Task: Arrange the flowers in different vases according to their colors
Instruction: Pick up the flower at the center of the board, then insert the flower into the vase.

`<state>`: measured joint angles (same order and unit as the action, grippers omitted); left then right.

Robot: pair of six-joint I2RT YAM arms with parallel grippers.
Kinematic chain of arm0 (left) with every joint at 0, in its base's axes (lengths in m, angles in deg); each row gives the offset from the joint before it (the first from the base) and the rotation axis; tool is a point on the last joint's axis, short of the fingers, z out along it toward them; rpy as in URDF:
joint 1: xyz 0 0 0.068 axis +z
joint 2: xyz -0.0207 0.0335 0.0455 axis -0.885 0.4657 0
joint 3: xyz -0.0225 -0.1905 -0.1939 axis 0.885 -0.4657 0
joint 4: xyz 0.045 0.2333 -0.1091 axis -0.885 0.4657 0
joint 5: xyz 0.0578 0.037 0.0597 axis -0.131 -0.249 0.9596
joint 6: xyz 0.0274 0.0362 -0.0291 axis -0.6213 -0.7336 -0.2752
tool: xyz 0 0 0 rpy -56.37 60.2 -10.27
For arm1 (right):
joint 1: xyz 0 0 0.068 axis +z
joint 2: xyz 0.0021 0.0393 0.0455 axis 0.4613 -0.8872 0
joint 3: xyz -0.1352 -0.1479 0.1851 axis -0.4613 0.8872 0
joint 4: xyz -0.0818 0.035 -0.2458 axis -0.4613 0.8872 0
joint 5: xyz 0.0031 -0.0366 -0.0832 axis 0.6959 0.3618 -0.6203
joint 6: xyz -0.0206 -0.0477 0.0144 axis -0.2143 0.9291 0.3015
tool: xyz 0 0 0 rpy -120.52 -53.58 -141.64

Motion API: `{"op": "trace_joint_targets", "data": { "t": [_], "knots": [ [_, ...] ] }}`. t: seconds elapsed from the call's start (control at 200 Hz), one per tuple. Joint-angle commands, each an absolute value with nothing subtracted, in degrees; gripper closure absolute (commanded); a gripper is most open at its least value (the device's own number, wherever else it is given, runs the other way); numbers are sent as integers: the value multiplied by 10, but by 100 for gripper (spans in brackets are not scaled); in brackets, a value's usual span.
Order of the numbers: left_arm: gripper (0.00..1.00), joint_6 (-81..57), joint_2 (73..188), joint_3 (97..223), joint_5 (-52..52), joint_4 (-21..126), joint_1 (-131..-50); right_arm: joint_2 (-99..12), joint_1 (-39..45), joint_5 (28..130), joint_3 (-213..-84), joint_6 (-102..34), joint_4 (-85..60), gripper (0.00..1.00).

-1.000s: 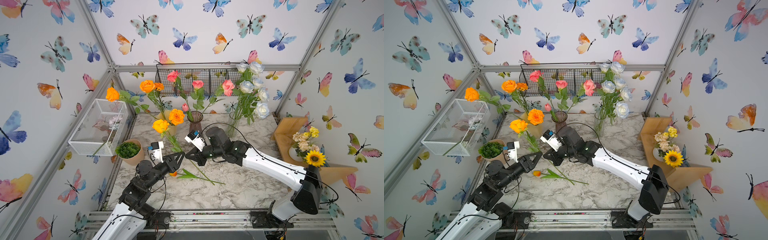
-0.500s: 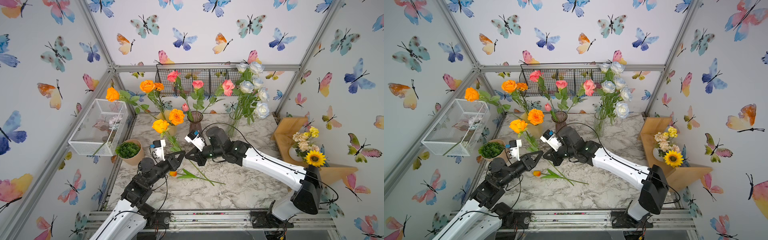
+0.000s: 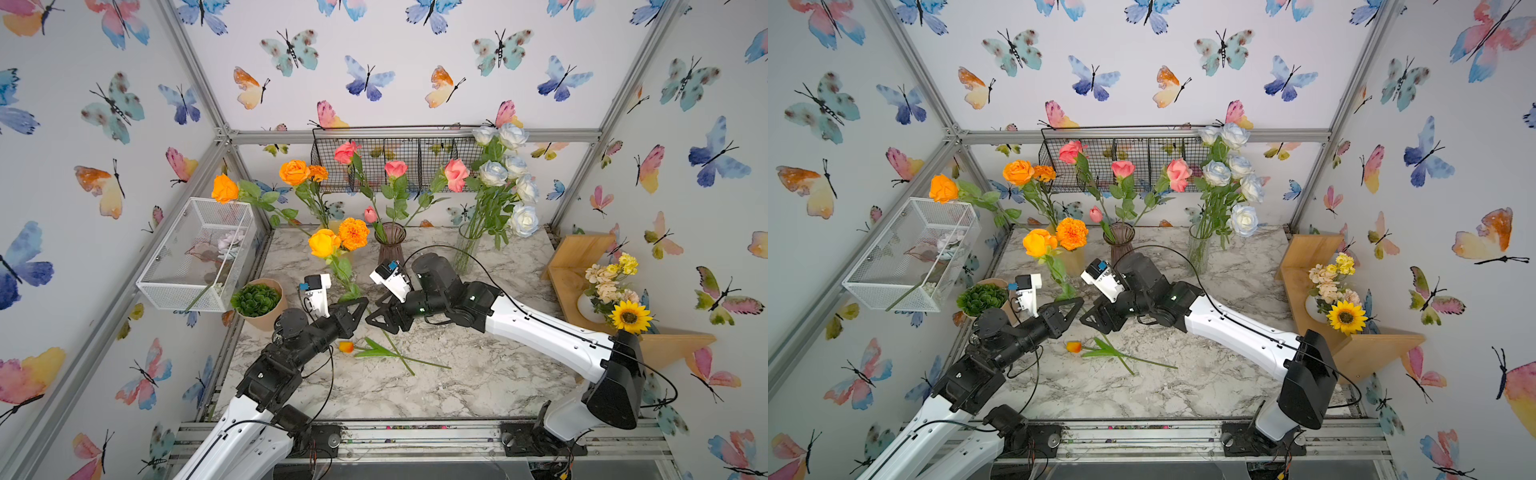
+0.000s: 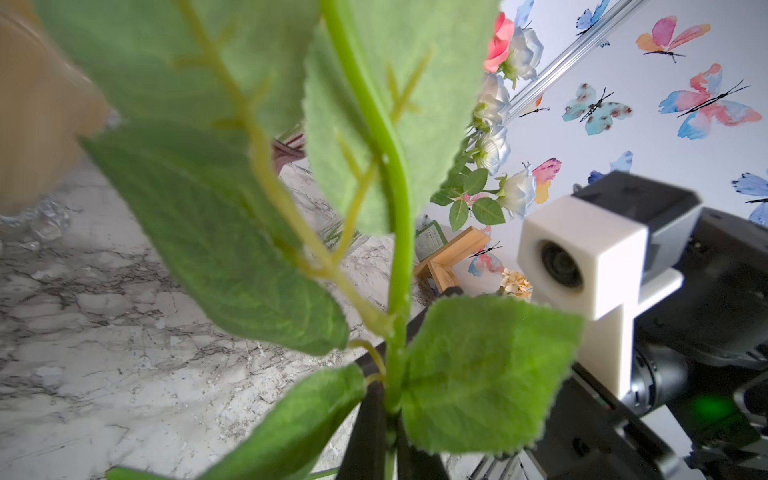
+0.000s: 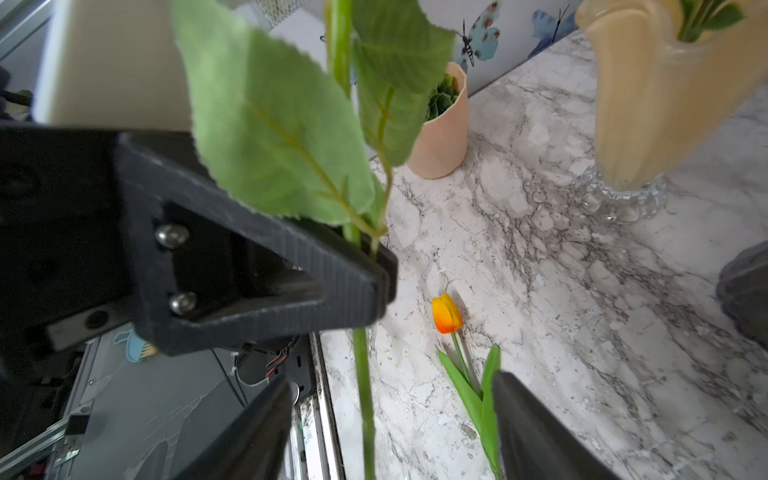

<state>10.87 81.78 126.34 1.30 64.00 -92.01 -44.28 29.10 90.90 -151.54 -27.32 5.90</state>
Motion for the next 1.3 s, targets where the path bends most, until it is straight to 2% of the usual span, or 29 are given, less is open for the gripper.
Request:
{"op": "trace_joint_targets", "data": {
  "t": [0.0,0.155,0.27,0.405,0.571,0.671,0.911,1.061,1.291],
  "knots": [
    [100,22,807,1327,119,726,-922,-397,292,840,-1521,-267,65,2],
    [100,-54,839,1439,207,786,-922,-332,292,744,-1468,-258,25,1],
    [100,-109,901,1540,284,815,-921,-290,292,716,-1424,-254,-23,2],
    [100,-189,980,1654,346,793,-908,-284,292,691,-1429,-257,-14,1],
    [100,-195,1109,1798,224,775,-786,-290,292,673,-1439,-260,0,1],
    [100,-186,1162,1843,175,754,-717,-282,292,667,-1436,-259,4,1],
    [100,-200,1261,1931,157,732,-688,-265,292,657,-1425,-245,0,2],
    [100,-185,1288,1901,123,674,-677,-269,292,620,-1432,-259,12,1],
    [100,-167,1309,1817,102,596,-675,-266,292,623,-1416,-264,4,1]
  ]
}}
